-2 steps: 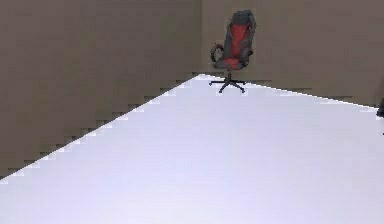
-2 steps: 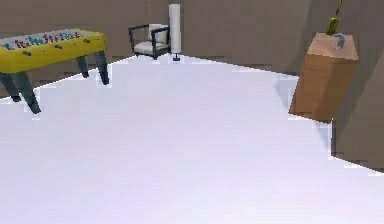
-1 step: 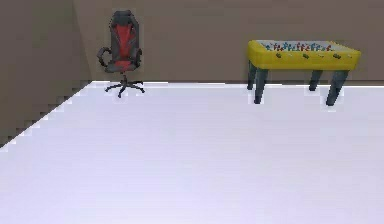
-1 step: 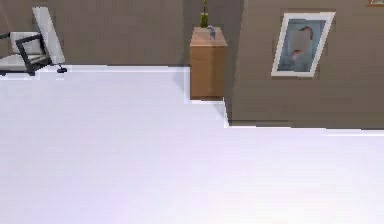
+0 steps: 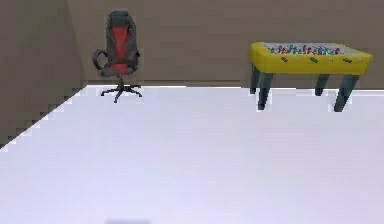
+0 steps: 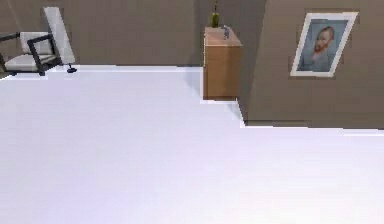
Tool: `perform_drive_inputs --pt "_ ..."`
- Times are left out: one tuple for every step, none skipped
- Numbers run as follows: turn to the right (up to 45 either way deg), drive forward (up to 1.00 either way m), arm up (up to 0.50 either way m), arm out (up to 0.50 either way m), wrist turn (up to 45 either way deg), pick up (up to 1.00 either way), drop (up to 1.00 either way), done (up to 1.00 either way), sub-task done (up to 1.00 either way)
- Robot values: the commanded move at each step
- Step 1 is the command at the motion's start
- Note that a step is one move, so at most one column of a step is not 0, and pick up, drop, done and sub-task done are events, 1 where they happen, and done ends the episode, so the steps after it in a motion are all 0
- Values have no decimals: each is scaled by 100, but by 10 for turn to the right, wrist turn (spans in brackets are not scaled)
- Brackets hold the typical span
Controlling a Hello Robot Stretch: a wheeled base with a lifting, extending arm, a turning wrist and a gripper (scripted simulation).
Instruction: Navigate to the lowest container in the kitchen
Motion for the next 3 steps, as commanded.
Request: perform_drive_inputs --pt "-450 0 0 0 0 0 0 0 0" --pt "-450 0 0 0 0 0 0 0 0" --pt "-120 0 0 0 0 0 0 0 0"
